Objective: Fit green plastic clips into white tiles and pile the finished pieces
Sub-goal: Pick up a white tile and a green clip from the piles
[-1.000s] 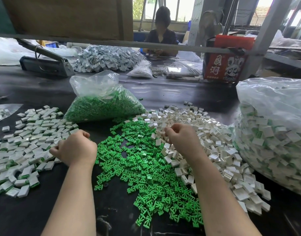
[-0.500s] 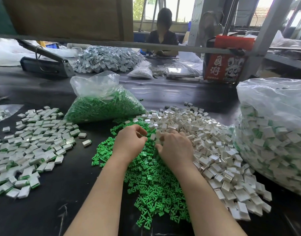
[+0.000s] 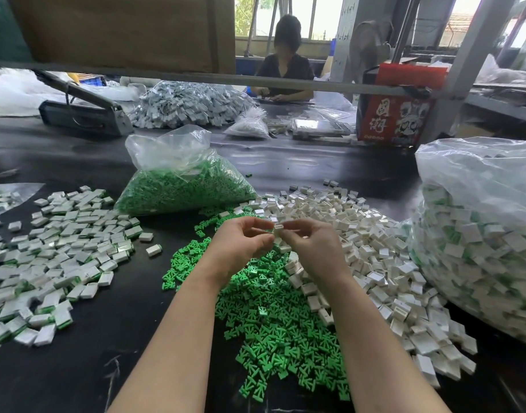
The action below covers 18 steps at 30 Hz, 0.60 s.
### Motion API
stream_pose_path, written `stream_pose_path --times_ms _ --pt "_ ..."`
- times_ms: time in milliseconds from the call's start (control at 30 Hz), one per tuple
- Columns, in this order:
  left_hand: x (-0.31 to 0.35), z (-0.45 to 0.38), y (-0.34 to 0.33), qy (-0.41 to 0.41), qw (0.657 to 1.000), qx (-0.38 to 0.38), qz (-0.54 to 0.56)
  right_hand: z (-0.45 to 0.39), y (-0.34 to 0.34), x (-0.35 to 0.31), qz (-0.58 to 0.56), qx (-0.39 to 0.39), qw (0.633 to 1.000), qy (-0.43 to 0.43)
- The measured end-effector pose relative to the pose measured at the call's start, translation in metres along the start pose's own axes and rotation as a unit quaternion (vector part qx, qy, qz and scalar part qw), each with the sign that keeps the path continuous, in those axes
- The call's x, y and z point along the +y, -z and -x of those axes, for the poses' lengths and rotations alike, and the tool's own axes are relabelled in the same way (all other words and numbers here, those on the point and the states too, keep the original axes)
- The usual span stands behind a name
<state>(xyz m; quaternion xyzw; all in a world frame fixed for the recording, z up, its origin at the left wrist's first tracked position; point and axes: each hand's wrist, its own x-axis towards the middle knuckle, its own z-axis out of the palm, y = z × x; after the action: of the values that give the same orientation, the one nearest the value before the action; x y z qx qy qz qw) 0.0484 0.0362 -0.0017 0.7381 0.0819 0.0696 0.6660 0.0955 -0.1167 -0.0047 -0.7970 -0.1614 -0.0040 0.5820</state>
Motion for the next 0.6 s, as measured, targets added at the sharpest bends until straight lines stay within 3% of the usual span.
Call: stream_pose_path --times_ms 67,233,333,433,533,600 --pt "0.002 0.001 -0.001 -0.020 0.999 -0.003 0.034 0.001 0.001 -0.004 -0.031 -0.004 1.000 0.003" --pt "0.003 0.002 0.000 -0.043 0.997 0.038 0.045 0.003 -0.001 -0.015 0.013 -0.013 0.998 0.054" --pt "0.000 0.000 0.005 -0.044 0.997 0.045 0.049 0.004 -0.002 -0.016 0.006 -0.029 0.999 0.037" --pt "-0.003 -0.001 0.010 -0.034 0.995 0.074 0.066 0.004 -0.003 -0.012 0.116 -0.088 0.989 0.032" --pt "-0.003 -0.001 0.011 -0.034 0.990 0.090 0.102 0.006 -0.009 -0.012 0.282 -0.175 0.942 0.051" --pt "-0.002 -0.001 0.011 -0.040 0.989 0.092 0.111 0.006 -0.016 -0.011 0.367 -0.190 0.908 0.067"
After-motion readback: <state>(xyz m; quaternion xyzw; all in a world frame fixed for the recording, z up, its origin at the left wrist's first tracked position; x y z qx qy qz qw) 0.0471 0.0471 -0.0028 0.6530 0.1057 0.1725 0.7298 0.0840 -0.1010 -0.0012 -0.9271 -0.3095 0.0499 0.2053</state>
